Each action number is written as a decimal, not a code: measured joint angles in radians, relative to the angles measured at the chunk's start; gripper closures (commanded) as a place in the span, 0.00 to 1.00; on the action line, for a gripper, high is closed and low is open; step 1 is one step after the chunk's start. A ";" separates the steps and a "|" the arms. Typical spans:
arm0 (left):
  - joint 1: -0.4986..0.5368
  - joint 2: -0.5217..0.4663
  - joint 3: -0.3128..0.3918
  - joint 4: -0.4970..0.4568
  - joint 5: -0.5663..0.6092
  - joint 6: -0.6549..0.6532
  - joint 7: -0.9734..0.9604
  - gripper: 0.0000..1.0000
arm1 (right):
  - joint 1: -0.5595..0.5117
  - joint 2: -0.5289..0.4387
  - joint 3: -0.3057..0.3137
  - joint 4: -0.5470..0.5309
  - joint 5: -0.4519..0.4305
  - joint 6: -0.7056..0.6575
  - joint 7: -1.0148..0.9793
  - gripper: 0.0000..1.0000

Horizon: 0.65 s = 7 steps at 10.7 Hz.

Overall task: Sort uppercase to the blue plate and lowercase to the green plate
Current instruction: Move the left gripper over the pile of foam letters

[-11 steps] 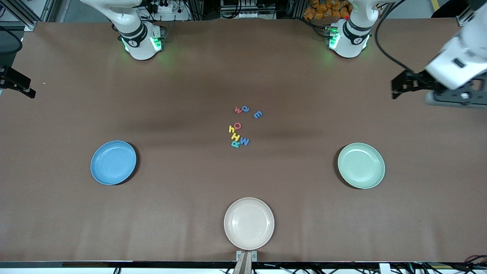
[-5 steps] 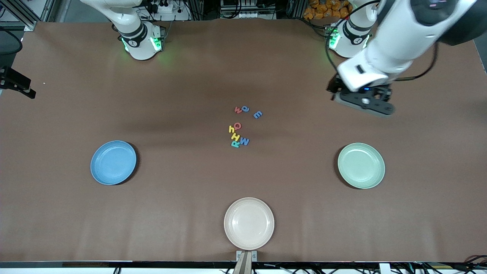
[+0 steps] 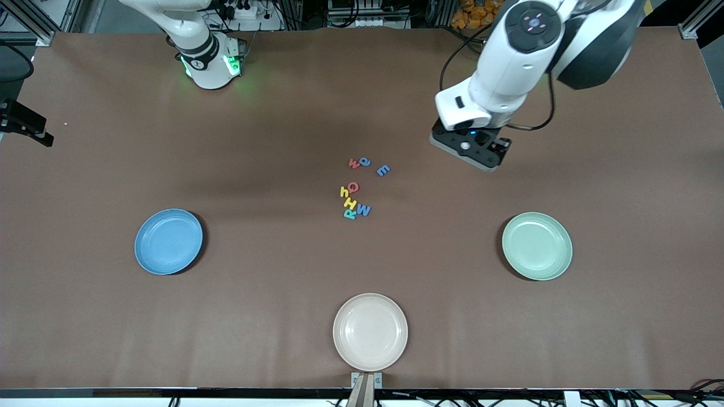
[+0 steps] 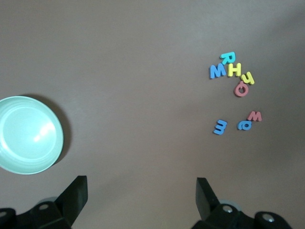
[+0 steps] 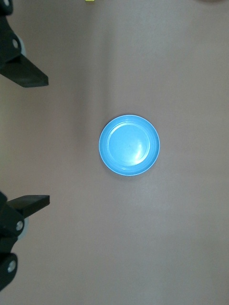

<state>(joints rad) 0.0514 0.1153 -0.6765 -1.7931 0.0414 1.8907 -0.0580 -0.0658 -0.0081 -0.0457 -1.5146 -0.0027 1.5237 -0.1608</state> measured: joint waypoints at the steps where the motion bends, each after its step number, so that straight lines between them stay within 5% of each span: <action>1: -0.001 0.017 -0.016 -0.013 0.000 0.022 0.000 0.00 | 0.000 0.005 0.000 0.000 0.000 0.001 0.000 0.00; 7: -0.071 0.151 -0.040 -0.048 0.000 0.168 -0.035 0.00 | 0.004 0.032 0.002 -0.005 0.005 0.001 -0.001 0.00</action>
<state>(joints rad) -0.0201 0.2668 -0.7168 -1.8411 0.0414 2.0586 -0.0928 -0.0621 0.0239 -0.0433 -1.5195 0.0027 1.5245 -0.1616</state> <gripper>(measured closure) 0.000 0.000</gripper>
